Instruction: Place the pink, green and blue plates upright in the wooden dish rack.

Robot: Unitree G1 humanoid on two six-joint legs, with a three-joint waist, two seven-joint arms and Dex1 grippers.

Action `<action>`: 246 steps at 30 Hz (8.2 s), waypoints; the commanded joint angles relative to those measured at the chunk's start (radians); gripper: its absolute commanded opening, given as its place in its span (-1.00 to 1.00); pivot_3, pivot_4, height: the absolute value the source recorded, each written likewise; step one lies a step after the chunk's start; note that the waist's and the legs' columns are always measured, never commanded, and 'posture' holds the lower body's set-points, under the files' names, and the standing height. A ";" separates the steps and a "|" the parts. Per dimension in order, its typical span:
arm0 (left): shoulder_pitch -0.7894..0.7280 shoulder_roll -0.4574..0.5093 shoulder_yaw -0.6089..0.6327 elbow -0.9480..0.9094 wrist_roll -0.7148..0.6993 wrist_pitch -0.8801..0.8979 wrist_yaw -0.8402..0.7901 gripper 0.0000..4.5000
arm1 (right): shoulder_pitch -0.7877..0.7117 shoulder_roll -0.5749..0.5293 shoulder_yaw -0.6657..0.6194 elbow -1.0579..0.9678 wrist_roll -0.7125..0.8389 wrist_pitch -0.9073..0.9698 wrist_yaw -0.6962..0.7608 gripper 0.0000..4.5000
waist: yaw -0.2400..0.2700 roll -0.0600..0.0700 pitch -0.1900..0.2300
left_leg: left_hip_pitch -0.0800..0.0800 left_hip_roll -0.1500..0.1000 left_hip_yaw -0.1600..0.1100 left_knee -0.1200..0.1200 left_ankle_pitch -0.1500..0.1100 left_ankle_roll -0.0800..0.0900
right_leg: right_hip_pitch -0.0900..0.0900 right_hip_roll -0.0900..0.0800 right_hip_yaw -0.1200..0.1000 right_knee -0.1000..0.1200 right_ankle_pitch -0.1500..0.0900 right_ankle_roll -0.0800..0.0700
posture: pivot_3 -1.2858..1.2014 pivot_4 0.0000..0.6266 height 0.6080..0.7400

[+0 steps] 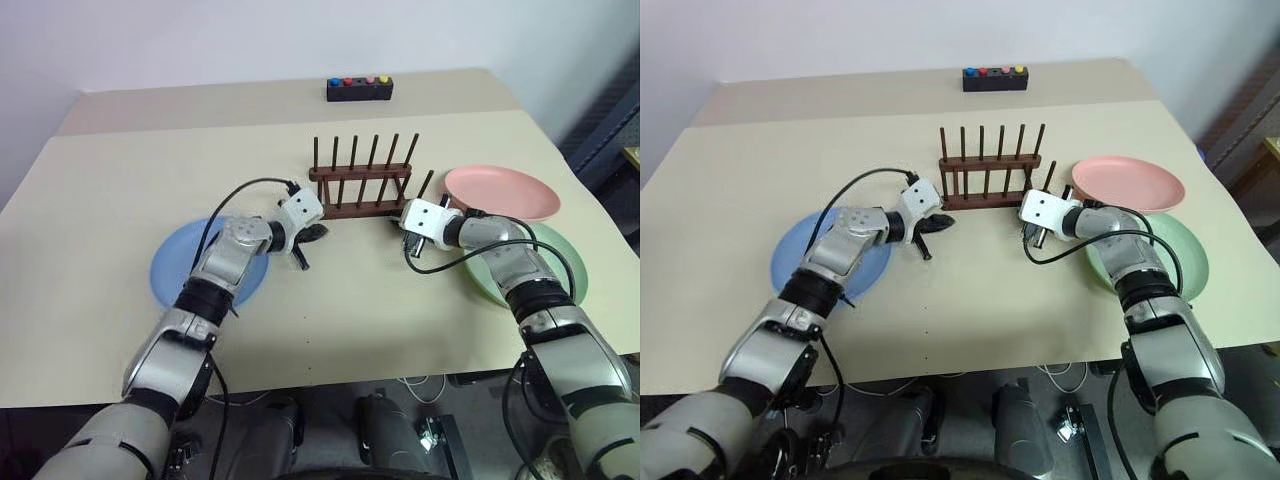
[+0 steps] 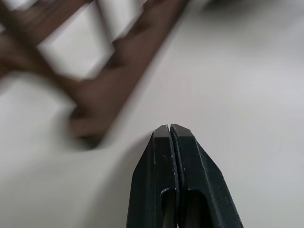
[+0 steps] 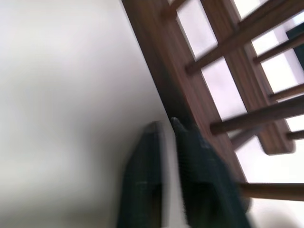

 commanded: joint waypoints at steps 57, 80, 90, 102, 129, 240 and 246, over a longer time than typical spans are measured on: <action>0.139 0.298 0.330 -0.440 -0.537 0.054 -0.271 1.00 | -0.558 -0.154 -0.734 0.065 0.779 1.120 0.046 -0.98 | 0.014 0.002 0.001 | 0.001 0.002 0.001 -0.004 0.000 0.000 | 0.000 -0.002 0.000 -0.003 0.000 0.000 | 0.03 -0.52 1.00; 0.187 0.317 0.310 -0.446 -0.528 0.062 -0.247 1.00 | -0.356 0.006 -0.858 -0.086 1.031 1.344 -0.172 -0.98 | 0.004 0.002 0.001 | 0.001 0.001 0.002 -0.003 0.000 0.001 | 0.000 -0.002 0.000 -0.002 0.000 0.000 | 0.03 -0.52 1.00; 0.182 0.320 0.305 -0.430 -0.523 0.073 -0.244 1.00 | -0.248 0.068 -0.723 -0.228 0.986 1.253 -0.111 -0.98 | 0.002 0.002 0.001 | 0.001 0.002 0.002 -0.003 -0.001 0.001 | 0.000 -0.001 0.001 -0.002 0.000 0.000 | 0.03 -0.52 1.00; 0.184 0.318 0.298 -0.443 -0.514 0.078 -0.237 1.00 | -0.280 0.021 -0.692 -0.167 0.909 1.080 -0.124 1.00 | 0.005 0.002 0.001 | 0.001 0.001 0.002 -0.003 0.000 0.001 | -0.001 -0.001 0.000 -0.002 0.000 0.000 | 0.03 -0.52 1.00; 0.164 0.306 0.288 -0.446 -0.565 0.081 -0.300 1.00 | 0.272 -0.280 -0.439 -0.683 0.786 0.862 0.360 1.00 | 0.002 0.003 0.000 | 0.005 0.003 0.005 -0.001 -0.004 0.006 | 0.002 -0.001 0.003 0.000 0.000 0.000 | 0.03 -0.52 1.00; 0.315 0.370 0.308 -0.577 -0.453 -0.178 -0.236 1.00 | -0.078 0.159 -0.452 -0.593 1.016 1.050 -0.231 -0.97 | 0.004 0.006 0.001 | 0.001 0.003 0.003 -0.004 -0.003 0.005 | -0.001 -0.001 0.001 -0.002 0.001 -0.001 | 0.03 -0.52 1.00; 0.321 0.373 0.300 -0.579 -0.444 -0.182 -0.233 1.00 | -0.052 0.151 -0.411 -0.564 0.934 1.013 -0.185 -0.97 | 0.004 0.006 0.001 | 0.001 0.003 0.003 -0.004 -0.003 0.005 | -0.001 -0.001 0.001 -0.002 0.001 -0.001 | 0.03 -0.52 1.00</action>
